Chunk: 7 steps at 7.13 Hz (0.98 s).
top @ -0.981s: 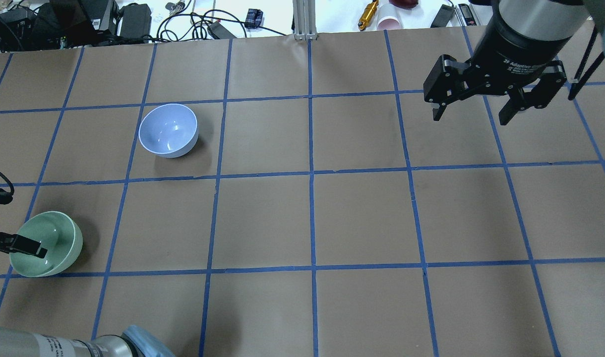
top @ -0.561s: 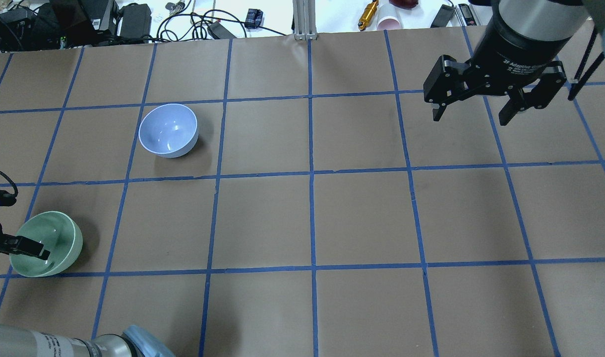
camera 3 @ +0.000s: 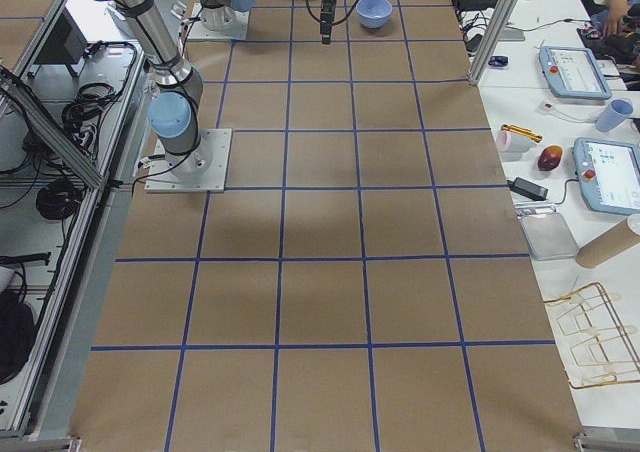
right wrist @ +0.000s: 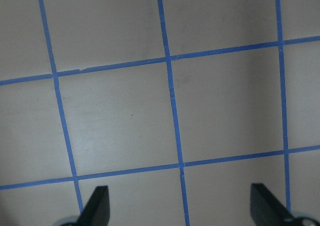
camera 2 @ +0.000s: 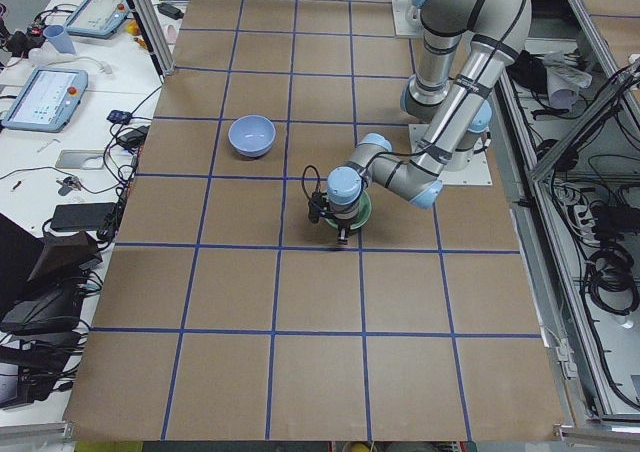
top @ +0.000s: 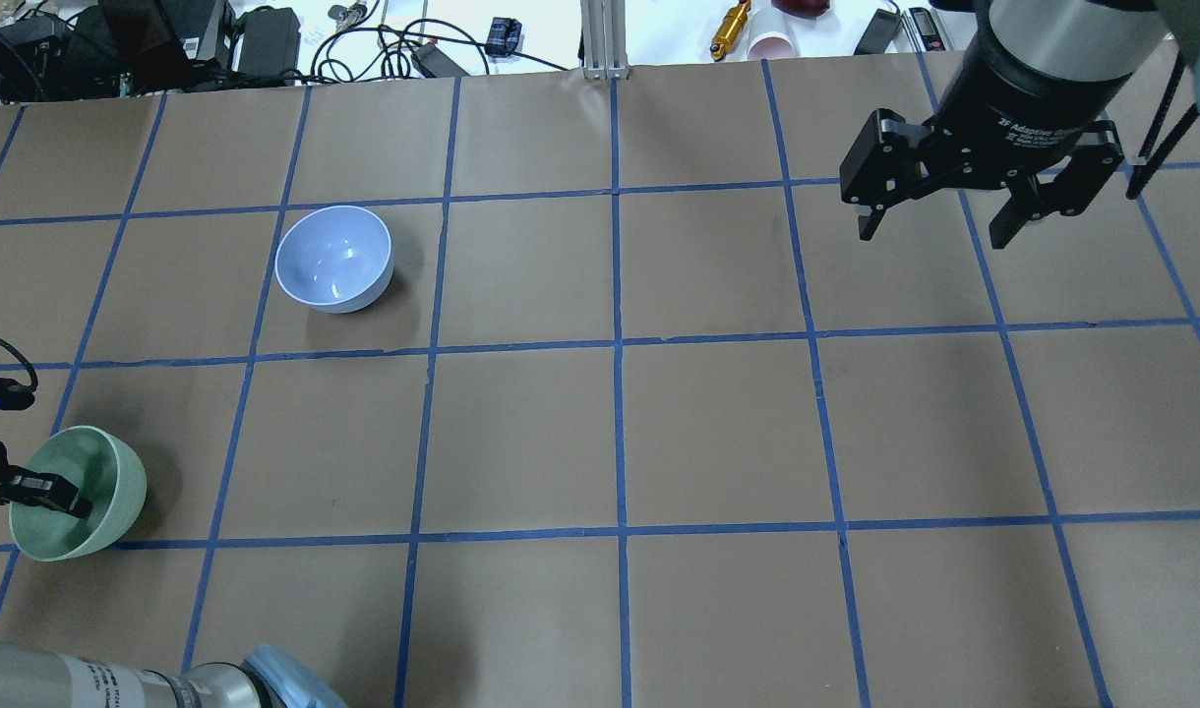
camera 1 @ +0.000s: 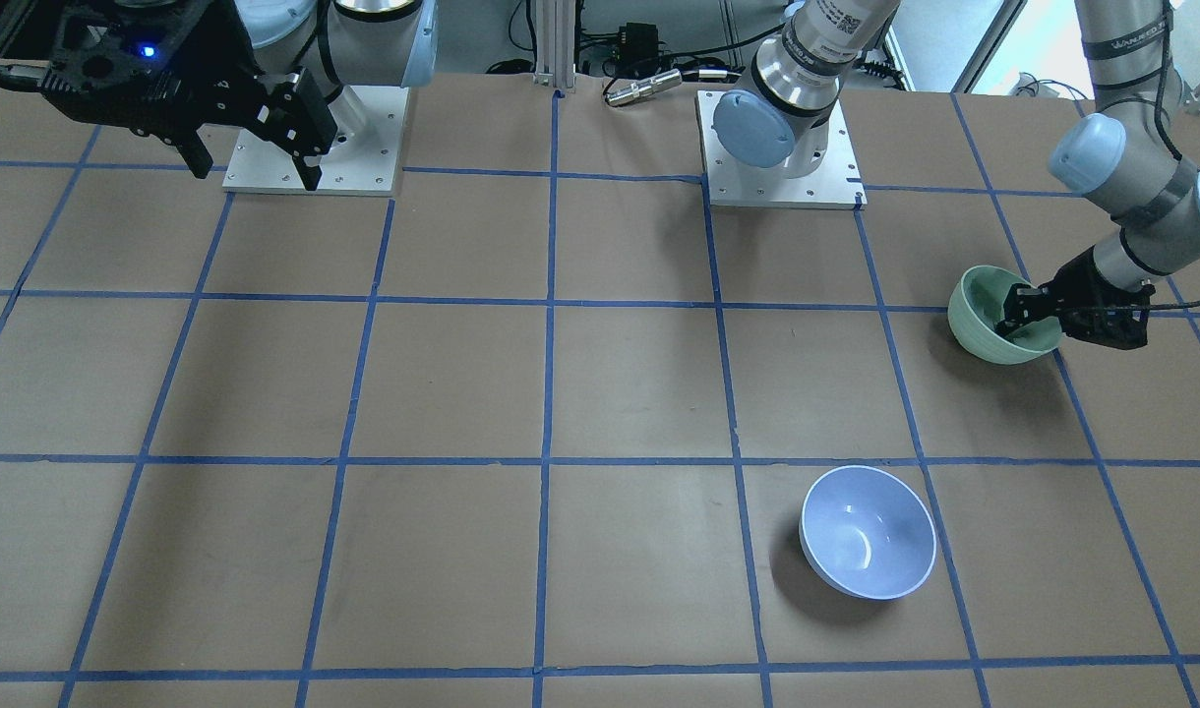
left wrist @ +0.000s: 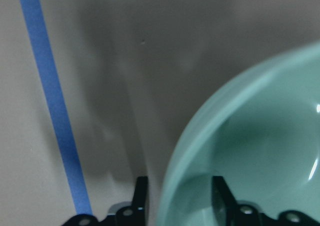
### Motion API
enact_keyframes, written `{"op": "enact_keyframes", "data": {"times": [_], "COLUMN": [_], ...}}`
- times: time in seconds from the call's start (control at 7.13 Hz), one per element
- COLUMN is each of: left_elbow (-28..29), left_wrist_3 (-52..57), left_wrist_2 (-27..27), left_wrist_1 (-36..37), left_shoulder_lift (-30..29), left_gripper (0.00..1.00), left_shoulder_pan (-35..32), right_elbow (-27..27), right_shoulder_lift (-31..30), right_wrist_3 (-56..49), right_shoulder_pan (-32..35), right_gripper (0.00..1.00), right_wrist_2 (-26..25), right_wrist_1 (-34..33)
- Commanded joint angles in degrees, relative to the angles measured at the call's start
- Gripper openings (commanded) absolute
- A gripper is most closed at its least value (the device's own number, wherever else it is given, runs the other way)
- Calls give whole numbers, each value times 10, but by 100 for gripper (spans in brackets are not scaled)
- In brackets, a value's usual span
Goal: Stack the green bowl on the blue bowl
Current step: 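Lower the left gripper onto the green bowl rim and close it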
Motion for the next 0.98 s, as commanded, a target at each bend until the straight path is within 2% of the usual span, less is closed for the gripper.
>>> {"op": "enact_keyframes", "data": {"times": [0.0,0.84], "left_elbow": [5,46], "left_wrist_3": [-2,-23], "left_wrist_2": [-1,2], "left_wrist_1": [-1,-35], "left_shoulder_lift": [-1,4], "left_gripper": [0,0], "left_shoulder_pan": [0,-9], "right_elbow": [0,0], "right_shoulder_lift": [0,0], "right_wrist_3": [0,0], "right_shoulder_pan": [0,0], "right_gripper": [100,100], "right_wrist_2": [0,0], "right_wrist_1": [0,0]}}
